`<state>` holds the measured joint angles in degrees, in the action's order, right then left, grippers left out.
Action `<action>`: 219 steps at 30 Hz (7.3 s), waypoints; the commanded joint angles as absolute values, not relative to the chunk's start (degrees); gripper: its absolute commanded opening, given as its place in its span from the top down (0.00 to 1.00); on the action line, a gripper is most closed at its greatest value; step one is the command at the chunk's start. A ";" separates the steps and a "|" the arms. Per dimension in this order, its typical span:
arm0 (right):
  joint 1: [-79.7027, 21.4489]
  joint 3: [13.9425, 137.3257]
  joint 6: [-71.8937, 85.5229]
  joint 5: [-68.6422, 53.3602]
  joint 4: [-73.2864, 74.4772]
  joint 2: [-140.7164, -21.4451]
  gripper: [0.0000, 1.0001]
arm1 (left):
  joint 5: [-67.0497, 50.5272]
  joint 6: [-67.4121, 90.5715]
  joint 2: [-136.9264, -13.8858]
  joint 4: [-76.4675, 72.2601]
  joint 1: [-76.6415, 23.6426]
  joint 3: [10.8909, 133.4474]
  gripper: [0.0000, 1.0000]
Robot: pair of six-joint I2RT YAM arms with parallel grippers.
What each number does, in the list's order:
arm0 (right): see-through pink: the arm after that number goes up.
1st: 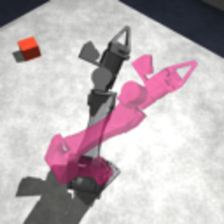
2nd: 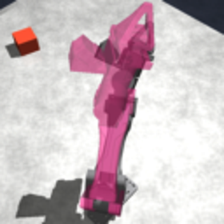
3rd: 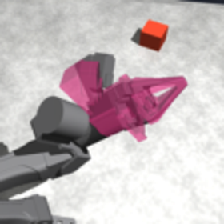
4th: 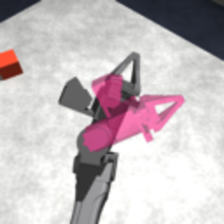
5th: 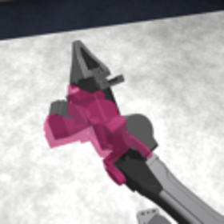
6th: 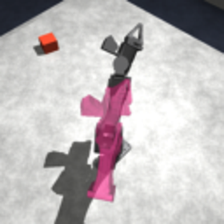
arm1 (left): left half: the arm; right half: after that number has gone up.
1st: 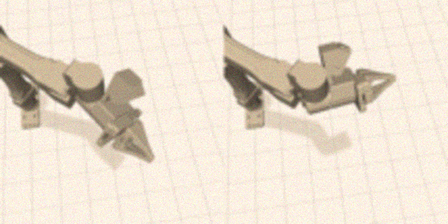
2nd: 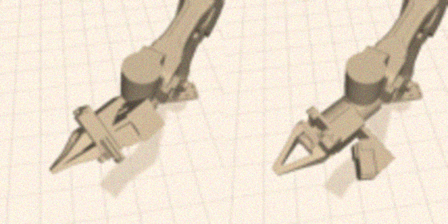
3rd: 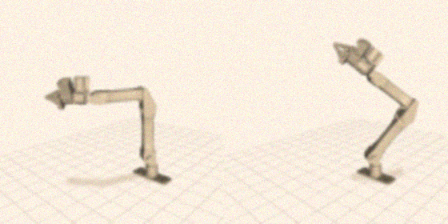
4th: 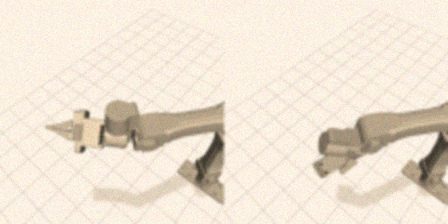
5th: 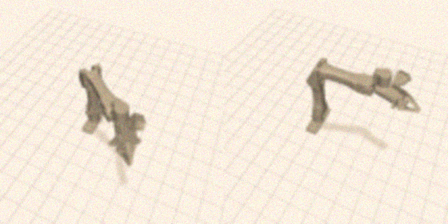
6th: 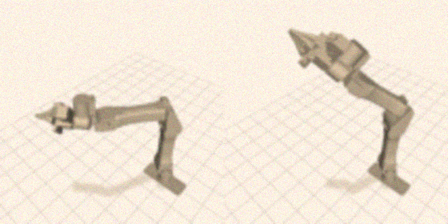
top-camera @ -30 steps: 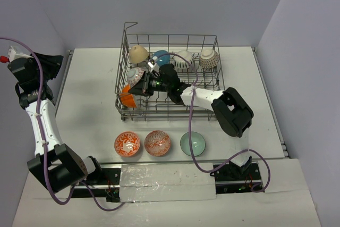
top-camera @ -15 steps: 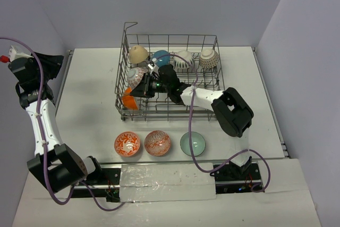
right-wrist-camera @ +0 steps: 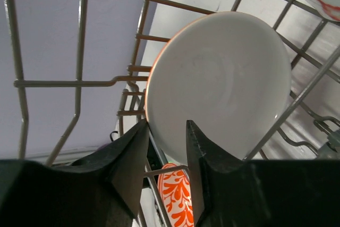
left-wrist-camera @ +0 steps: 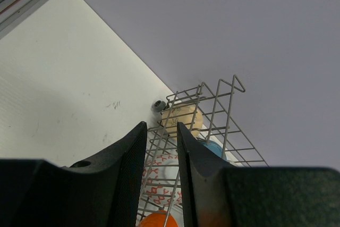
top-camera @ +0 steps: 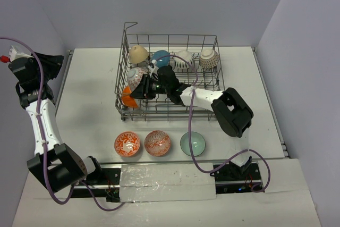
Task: Load the bowls into the dish rack
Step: Turn the bowl upside down over the dish rack, then pick up the bowl from the center of the board.
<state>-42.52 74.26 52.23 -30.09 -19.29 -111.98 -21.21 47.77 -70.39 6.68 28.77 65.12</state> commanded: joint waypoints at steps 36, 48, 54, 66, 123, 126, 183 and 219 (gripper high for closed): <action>-40.08 72.78 46.67 -23.91 -11.43 -105.03 0.98 | -22.50 48.43 -70.75 4.40 28.39 65.04 0.65; -39.99 69.61 44.74 -20.74 -7.82 -101.87 1.00 | -22.68 48.43 -70.75 4.48 28.30 65.04 0.64; -39.90 69.17 43.60 -18.99 -5.80 -101.16 0.92 | -22.50 48.43 -70.66 4.57 27.95 65.04 0.64; -39.90 72.07 38.15 -13.63 3.60 -100.20 0.83 | -22.59 48.43 -70.75 4.57 27.69 65.04 0.64; -76.28 69.43 -7.73 3.25 23.64 -75.65 0.65 | -18.81 45.26 -68.90 5.36 25.58 65.39 0.64; -77.52 69.79 -7.21 2.82 21.72 -78.91 0.65 | -18.72 45.26 -69.26 5.36 25.31 65.30 0.64; -79.89 83.32 -9.67 -8.00 21.71 -108.98 0.61 | -16.79 44.30 -71.72 5.54 24.70 65.04 0.64; -79.89 84.29 -9.49 -4.92 23.03 -112.85 0.65 | -16.52 44.12 -71.72 6.15 24.08 65.39 0.64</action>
<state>-79.37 81.97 -9.47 -5.58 22.81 -112.79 -16.58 45.10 -72.07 6.96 24.27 65.12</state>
